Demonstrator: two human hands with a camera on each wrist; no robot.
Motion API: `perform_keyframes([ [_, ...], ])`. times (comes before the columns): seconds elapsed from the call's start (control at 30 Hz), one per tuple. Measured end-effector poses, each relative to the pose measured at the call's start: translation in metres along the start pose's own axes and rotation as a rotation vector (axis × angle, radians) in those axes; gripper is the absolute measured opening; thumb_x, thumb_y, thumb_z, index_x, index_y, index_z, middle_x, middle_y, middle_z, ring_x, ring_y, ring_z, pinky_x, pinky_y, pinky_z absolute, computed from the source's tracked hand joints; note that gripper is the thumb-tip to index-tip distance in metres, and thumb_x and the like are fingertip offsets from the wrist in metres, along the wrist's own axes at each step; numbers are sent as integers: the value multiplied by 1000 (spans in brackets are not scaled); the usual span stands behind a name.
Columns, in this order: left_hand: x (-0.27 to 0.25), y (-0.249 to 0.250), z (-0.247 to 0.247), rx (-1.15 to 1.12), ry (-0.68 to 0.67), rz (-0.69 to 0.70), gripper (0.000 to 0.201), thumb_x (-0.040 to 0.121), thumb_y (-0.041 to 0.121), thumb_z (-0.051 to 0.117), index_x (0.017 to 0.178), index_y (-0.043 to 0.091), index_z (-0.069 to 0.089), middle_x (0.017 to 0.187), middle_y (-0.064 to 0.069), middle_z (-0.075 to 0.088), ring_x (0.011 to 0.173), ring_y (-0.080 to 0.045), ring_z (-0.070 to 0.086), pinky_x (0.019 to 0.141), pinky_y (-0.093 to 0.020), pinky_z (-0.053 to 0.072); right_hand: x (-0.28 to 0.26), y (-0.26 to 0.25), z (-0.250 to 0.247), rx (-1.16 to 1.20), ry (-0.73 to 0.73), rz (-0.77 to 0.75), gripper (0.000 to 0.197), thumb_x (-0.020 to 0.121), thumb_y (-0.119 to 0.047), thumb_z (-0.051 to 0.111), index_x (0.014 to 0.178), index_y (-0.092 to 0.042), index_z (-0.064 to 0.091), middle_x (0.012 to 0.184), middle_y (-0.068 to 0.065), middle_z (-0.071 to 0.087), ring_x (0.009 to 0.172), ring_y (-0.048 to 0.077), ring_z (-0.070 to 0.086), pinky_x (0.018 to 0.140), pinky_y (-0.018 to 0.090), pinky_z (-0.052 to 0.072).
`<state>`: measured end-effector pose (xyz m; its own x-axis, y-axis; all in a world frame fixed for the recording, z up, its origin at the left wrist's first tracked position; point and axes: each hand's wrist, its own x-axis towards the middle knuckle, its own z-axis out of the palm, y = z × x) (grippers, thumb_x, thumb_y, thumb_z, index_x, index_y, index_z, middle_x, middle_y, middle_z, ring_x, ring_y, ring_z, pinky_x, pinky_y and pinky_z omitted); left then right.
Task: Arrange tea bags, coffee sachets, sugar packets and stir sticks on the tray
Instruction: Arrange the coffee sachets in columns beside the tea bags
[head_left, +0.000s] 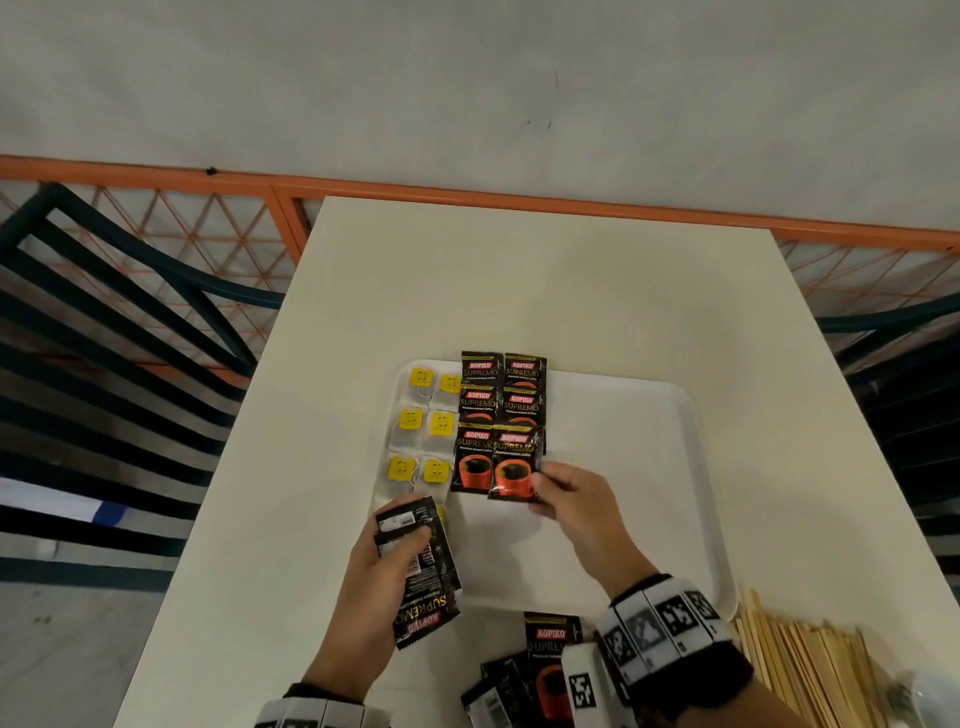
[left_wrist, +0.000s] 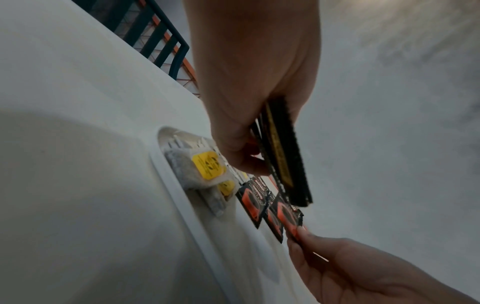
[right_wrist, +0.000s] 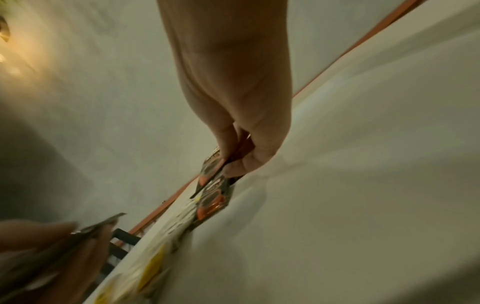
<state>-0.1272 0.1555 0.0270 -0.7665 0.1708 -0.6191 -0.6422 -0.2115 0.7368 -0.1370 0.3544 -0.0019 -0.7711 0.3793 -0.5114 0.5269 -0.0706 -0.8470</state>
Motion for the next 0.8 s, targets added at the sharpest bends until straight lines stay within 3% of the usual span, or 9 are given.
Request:
perform_keyframes([
  [0.1,0,1,-2,-13,4,-16,34,90,1,46,107,26,61,92,-18,66,68,-33,66,50,-38,53,15,3,-2,-42,156,1,19,86,-4,61,105,-2,64,94,13,67,73,20,63,68,28,57],
  [0.17,0,2,-3,-28,1,-17,36,89,0,44,111,24,60,95,-19,65,75,-36,63,54,-39,54,18,4,-2,-143,222,-20,15,85,-9,63,100,-6,62,87,9,66,75,24,64,78,37,56],
  [0.23,0,2,-3,-40,-3,-18,36,89,1,44,113,23,59,98,-20,65,78,-37,63,57,-40,54,19,5,-1,-216,261,-45,11,84,-13,65,94,-13,60,86,5,66,83,25,65,84,39,54],
  [0.3,-1,2,-3,-47,-10,-17,36,89,0,45,113,23,60,99,-20,66,78,-37,64,57,-41,55,18,6,1,-242,284,-52,10,84,-15,65,91,-17,58,86,4,66,86,24,63,82,37,52],
  [0.47,0,-1,-3,-65,-36,28,33,89,-3,48,112,17,61,97,-18,68,72,-28,70,53,-36,55,17,7,4,-277,311,-83,15,85,-15,64,98,-9,61,85,1,61,79,14,55,61,16,37],
  [0.6,1,-1,-2,-68,-38,71,32,86,-2,52,114,11,60,97,-13,69,76,-24,70,56,-34,56,15,8,6,-295,333,-122,18,84,-19,65,99,-10,60,94,5,64,81,14,56,68,17,39],
  [0.7,2,0,0,-71,-35,98,29,85,-2,54,111,10,60,96,-10,69,78,-23,70,57,-32,56,0,-2,8,-339,212,-231,11,87,-22,61,95,-14,63,87,-3,64,76,6,54,65,10,38],
  [0.8,4,0,2,-93,-19,112,27,85,-2,54,110,9,60,100,-12,68,82,-25,68,58,-31,57,-25,-16,12,-322,-170,-248,12,91,-30,55,92,-22,63,81,-12,62,71,-2,54,65,11,39],
])
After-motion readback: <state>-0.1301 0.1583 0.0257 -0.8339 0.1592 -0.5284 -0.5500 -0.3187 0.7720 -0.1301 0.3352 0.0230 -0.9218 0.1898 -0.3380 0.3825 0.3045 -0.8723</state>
